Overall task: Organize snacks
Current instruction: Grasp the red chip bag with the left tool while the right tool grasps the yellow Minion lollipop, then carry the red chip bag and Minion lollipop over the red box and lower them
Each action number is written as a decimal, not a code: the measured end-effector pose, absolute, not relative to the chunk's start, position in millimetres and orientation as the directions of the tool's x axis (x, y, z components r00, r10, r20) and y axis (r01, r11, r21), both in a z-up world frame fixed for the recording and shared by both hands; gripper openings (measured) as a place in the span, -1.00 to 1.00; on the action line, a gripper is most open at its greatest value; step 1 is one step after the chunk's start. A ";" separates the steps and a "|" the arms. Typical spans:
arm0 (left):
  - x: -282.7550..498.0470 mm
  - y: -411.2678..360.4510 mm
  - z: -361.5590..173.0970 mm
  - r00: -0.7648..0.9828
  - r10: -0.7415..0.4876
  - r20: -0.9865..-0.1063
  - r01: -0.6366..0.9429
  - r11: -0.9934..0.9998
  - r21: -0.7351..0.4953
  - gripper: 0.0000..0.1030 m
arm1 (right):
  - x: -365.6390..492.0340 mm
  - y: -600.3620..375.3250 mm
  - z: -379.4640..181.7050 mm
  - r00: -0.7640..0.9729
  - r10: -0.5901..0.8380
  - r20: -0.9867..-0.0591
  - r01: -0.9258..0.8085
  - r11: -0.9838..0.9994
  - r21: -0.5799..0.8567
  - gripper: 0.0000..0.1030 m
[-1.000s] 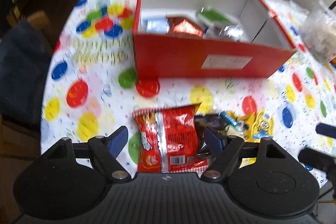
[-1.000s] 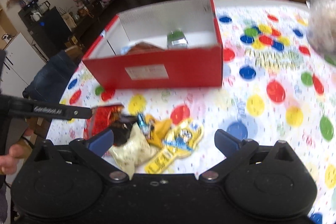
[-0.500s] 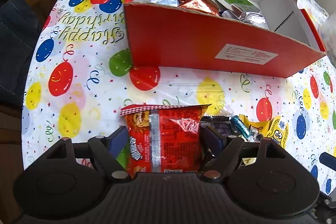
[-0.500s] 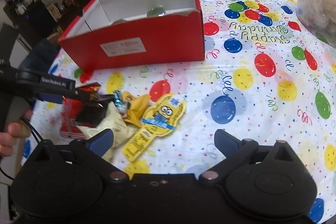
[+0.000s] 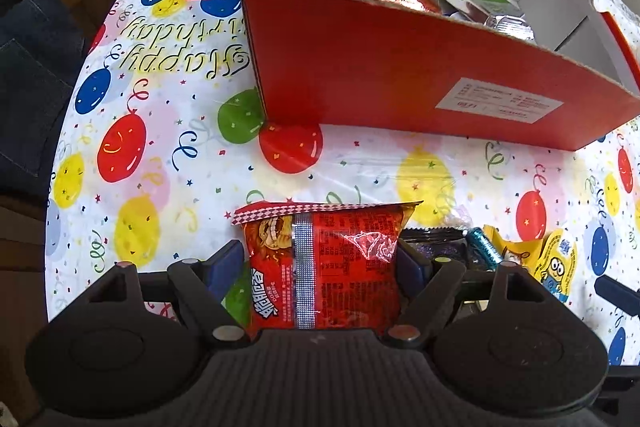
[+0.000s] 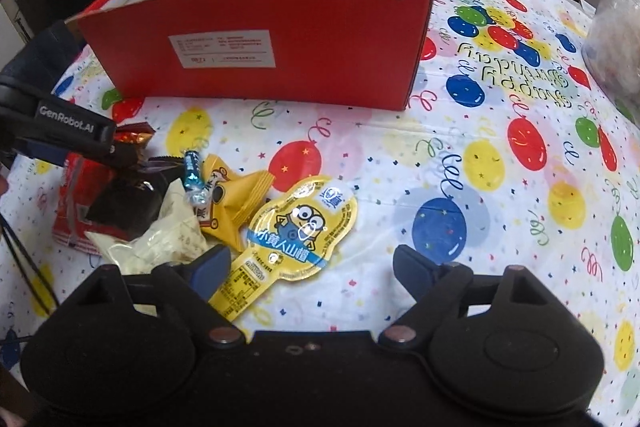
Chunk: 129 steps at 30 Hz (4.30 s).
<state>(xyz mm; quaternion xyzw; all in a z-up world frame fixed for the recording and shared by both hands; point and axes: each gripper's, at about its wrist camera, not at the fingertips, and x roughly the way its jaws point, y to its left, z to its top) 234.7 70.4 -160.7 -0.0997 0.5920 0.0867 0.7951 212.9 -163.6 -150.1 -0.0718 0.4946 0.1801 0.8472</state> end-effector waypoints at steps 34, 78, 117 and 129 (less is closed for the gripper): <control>212.1 88.8 -163.8 0.263 0.011 -0.965 -0.310 0.948 -0.074 0.36 | 221.0 -156.0 -156.4 0.423 0.192 -0.886 -0.407 0.913 0.004 -0.08; 236.5 88.9 -2.4 0.573 -0.022 -0.819 -0.236 0.953 -0.190 0.35 | 246.5 -176.6 -5.1 0.638 0.408 -0.653 -0.440 0.889 0.125 -0.09; 424.8 67.1 -62.5 0.373 0.080 -0.925 -0.179 0.984 0.014 0.35 | 411.1 -100.8 -50.1 0.498 0.407 -0.765 -0.576 0.815 0.059 -0.09; 454.2 70.3 -89.4 0.261 0.052 -0.964 -0.152 0.988 0.012 0.35 | 434.4 -81.6 -84.7 0.390 0.355 -0.850 -0.621 0.783 0.042 -0.09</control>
